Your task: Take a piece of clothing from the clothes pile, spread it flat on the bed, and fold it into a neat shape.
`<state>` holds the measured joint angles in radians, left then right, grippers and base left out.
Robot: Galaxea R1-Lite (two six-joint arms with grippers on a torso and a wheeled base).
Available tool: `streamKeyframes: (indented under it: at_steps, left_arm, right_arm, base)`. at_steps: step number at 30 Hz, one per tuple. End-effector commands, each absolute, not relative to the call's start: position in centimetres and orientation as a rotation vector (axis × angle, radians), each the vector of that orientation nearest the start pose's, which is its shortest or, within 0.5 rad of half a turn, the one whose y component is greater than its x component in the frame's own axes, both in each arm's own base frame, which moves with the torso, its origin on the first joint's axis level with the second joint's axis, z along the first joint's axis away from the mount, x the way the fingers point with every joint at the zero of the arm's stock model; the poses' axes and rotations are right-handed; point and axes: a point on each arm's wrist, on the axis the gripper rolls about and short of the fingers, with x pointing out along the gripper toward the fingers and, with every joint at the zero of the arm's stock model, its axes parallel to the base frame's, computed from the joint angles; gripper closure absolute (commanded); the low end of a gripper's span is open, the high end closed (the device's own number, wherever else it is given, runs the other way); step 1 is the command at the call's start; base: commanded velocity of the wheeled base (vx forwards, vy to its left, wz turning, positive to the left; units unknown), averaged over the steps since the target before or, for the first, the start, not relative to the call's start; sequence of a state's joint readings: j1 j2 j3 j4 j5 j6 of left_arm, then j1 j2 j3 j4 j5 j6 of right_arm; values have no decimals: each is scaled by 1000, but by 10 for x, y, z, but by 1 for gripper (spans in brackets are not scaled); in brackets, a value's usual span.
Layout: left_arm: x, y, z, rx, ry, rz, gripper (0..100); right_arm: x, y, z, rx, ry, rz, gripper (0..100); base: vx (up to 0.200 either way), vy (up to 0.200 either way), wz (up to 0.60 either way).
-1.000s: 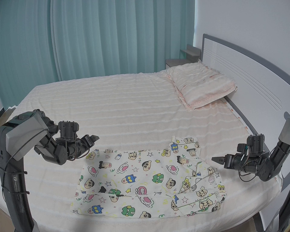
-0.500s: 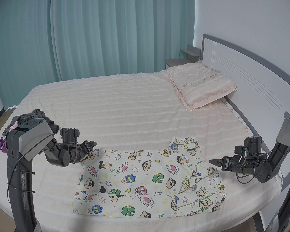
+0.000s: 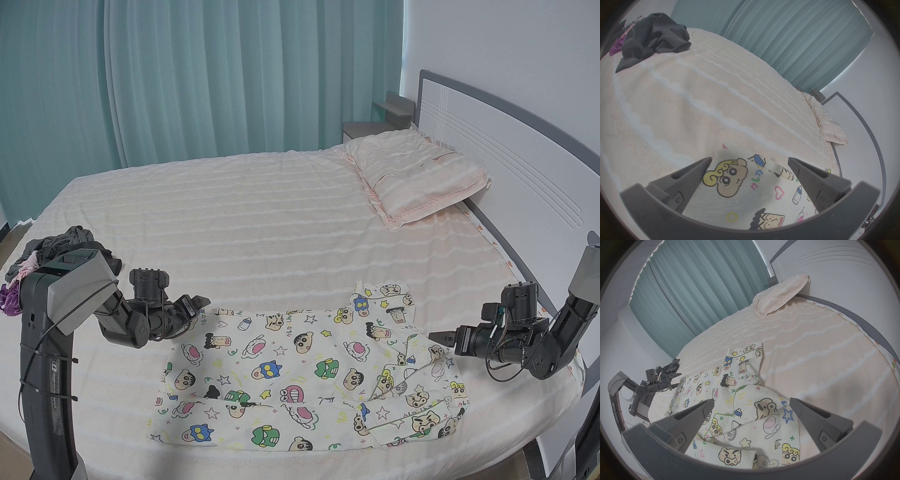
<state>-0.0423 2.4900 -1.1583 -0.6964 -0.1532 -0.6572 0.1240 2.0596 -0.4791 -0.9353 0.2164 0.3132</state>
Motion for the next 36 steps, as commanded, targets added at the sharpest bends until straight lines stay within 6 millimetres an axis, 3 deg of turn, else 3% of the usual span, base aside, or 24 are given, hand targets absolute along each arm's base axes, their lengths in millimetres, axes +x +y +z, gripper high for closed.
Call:
streamKeyframes:
  at_steps: [1, 5, 6, 10, 15, 19, 20, 23, 32, 36]
  left_arm:
    - [434, -24, -31, -668, 684, 14, 0]
    - [434, -25, -31, -671, 689, 5, 0]
    - [434, -25, -31, -672, 690, 4, 100]
    - [434, -24, -32, -673, 687, 6, 100]
    - [425, -22, -37, -676, 708, 12, 100]
    - [425, -22, -37, -680, 678, 6, 100]
    - [426, -22, -35, -706, 649, 7, 100]
    - [428, -21, -33, -757, 617, 19, 100]
    - [425, -18, -31, -768, 616, 28, 100]
    - [424, -18, -30, -768, 615, 27, 100]
  right_arm:
    - [294, 43, 28, 330, 694, 229, 0]
    - [304, 43, 35, 370, 657, 221, 0]
    - [309, 42, 38, 381, 639, 219, 0]
    - [327, 40, 39, 387, 613, 205, 0]
    - [373, 38, 39, 396, 612, 193, 0]
    - [395, 49, 31, 415, 650, 200, 0]
    - [412, 57, 32, 457, 655, 198, 0]
    - [430, 63, 22, 479, 701, 179, 0]
    - [455, 81, -11, 461, 767, 147, 0]
    - [464, 83, -10, 456, 781, 126, 0]
  base:
    - [0, 0, 0]
    - [0, 0, 0]
    - [0, 0, 0]
    - [0, 0, 0]
    - [0, 0, 0]
    - [0, 0, 0]
    - [0, 0, 0]
    - [0, 0, 0]
    - [0, 0, 0]
    - [0, 0, 0]
